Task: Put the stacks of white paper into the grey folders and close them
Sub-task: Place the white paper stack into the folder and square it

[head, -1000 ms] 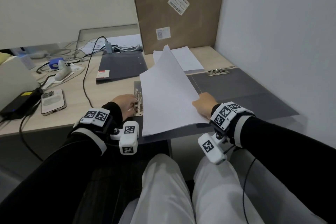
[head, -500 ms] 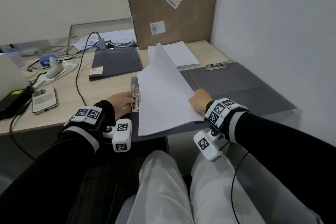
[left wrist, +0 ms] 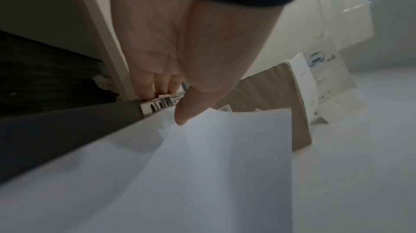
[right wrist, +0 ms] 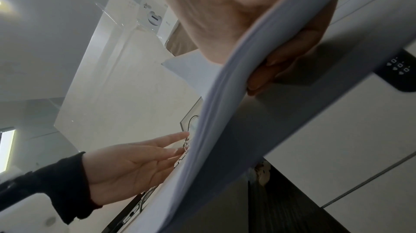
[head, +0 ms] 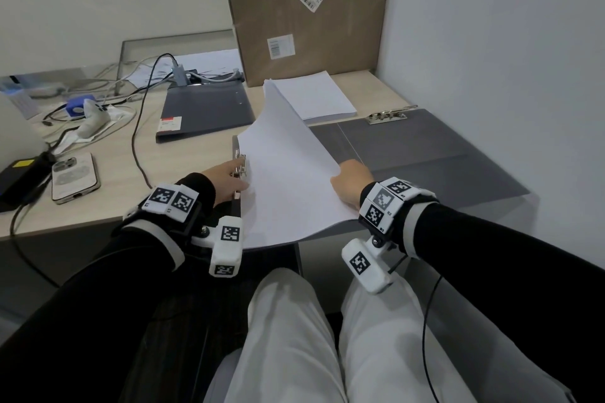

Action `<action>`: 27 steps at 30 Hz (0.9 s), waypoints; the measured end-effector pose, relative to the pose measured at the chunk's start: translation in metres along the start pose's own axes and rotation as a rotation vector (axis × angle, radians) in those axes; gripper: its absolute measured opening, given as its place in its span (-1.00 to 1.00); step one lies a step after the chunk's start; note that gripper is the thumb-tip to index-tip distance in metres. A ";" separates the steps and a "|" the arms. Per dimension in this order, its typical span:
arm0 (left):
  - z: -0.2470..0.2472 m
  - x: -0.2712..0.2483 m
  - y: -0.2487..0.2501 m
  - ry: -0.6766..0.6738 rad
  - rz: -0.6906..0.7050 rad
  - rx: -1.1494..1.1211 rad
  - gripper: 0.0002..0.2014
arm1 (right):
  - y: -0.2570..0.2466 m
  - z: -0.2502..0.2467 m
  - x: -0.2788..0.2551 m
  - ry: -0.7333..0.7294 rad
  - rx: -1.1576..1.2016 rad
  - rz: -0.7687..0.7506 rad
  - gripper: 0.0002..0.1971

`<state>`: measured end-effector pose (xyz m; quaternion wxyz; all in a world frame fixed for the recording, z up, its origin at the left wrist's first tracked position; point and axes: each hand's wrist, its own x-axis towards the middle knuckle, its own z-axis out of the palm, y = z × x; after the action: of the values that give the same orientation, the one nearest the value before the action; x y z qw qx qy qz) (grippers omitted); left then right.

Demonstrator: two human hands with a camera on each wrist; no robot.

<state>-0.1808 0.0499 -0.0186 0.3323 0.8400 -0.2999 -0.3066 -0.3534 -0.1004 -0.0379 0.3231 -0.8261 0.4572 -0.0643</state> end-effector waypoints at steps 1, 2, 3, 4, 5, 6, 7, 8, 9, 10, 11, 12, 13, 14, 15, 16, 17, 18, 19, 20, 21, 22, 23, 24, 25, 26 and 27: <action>0.001 -0.001 0.003 0.009 -0.005 0.122 -0.31 | 0.000 0.000 0.000 -0.002 0.002 -0.004 -0.86; 0.002 -0.004 0.008 0.015 -0.018 0.222 -0.30 | 0.000 0.000 0.000 -0.005 0.001 -0.003 -0.86; 0.003 -0.005 0.011 0.015 -0.036 0.291 -0.30 | 0.000 0.000 0.000 -0.006 -0.001 -0.003 -0.85; 0.003 -0.005 0.014 0.006 -0.040 0.336 -0.31 | 0.000 0.000 0.000 -0.008 -0.003 -0.001 -0.82; 0.005 -0.004 0.017 -0.006 -0.042 0.372 -0.31 | 0.001 0.001 0.000 -0.008 -0.003 -0.002 -0.78; 0.006 -0.004 0.018 -0.022 -0.049 0.409 -0.32 | 0.002 0.000 0.000 -0.007 -0.002 0.001 -0.75; 0.006 -0.003 0.019 -0.034 -0.051 0.458 -0.33 | 0.002 0.000 0.000 -0.005 0.002 -0.002 -0.75; 0.007 -0.002 0.019 -0.039 -0.055 0.502 -0.34 | 0.002 0.000 -0.001 -0.007 0.004 -0.001 -0.77; 0.008 -0.002 0.019 -0.042 -0.069 0.541 -0.34 | 0.002 0.000 -0.001 -0.006 0.006 -0.003 -0.80; 0.008 -0.002 0.019 -0.040 -0.068 0.569 -0.34 | 0.002 -0.001 -0.001 -0.009 0.005 0.001 -0.79; 0.009 -0.001 0.018 -0.034 -0.072 0.587 -0.33 | 0.002 -0.001 -0.001 -0.008 0.007 -0.002 -0.76; 0.009 -0.001 0.018 -0.025 -0.070 0.595 -0.32 | 0.002 -0.001 -0.001 -0.009 0.005 0.003 -0.73; 0.010 -0.001 0.017 -0.014 -0.068 0.602 -0.32 | 0.001 -0.002 -0.001 -0.012 0.009 0.004 -0.71; 0.010 0.000 0.017 -0.010 -0.067 0.609 -0.33 | -0.001 -0.003 -0.002 -0.022 0.018 0.015 -0.71; 0.010 0.000 0.017 -0.007 -0.070 0.615 -0.33 | -0.002 -0.004 -0.002 -0.037 0.033 0.021 -0.72; 0.010 0.001 0.017 -0.006 -0.069 0.623 -0.33 | -0.004 -0.007 -0.004 -0.056 0.035 0.031 -0.73; 0.011 0.001 0.017 -0.008 -0.068 0.631 -0.33 | -0.006 -0.011 -0.005 -0.074 0.026 0.028 -0.76; 0.011 0.002 0.018 -0.008 -0.068 0.634 -0.33 | -0.007 -0.015 -0.005 -0.097 0.004 0.029 -0.83; 0.011 0.002 0.017 -0.006 -0.069 0.632 -0.33 | -0.007 -0.020 -0.006 -0.114 -0.020 0.016 -0.87; 0.011 0.002 0.018 -0.002 -0.069 0.631 -0.34 | -0.007 -0.024 -0.006 -0.125 -0.042 0.015 -0.75; 0.012 0.002 0.018 0.002 -0.071 0.630 -0.34 | -0.006 -0.029 -0.007 -0.128 -0.065 0.018 -0.57; 0.012 0.002 0.018 0.004 -0.071 0.631 -0.35 | -0.003 -0.032 -0.006 -0.132 -0.091 0.029 -0.41; 0.012 0.002 0.019 0.006 -0.070 0.634 -0.35 | 0.000 -0.035 -0.006 -0.125 -0.119 0.025 -0.28; 0.012 0.003 0.019 0.007 -0.071 0.641 -0.35 | 0.003 -0.037 -0.003 -0.119 -0.154 0.024 -0.18; 0.012 0.003 0.020 0.009 -0.071 0.652 -0.35 | 0.005 -0.039 -0.002 -0.099 -0.195 0.017 -0.10; 0.012 0.003 0.021 0.009 -0.070 0.661 -0.35 | 0.006 -0.040 0.001 -0.063 -0.254 0.004 -0.03; 0.012 0.004 0.021 0.010 -0.070 0.666 -0.36 | 0.006 -0.041 0.003 -0.028 -0.323 -0.020 0.03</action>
<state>-0.1936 0.0300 -0.0112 0.0301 0.9137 -0.3531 -0.1990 -0.3727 -0.1244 -0.0098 0.1917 -0.8726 0.4489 0.0185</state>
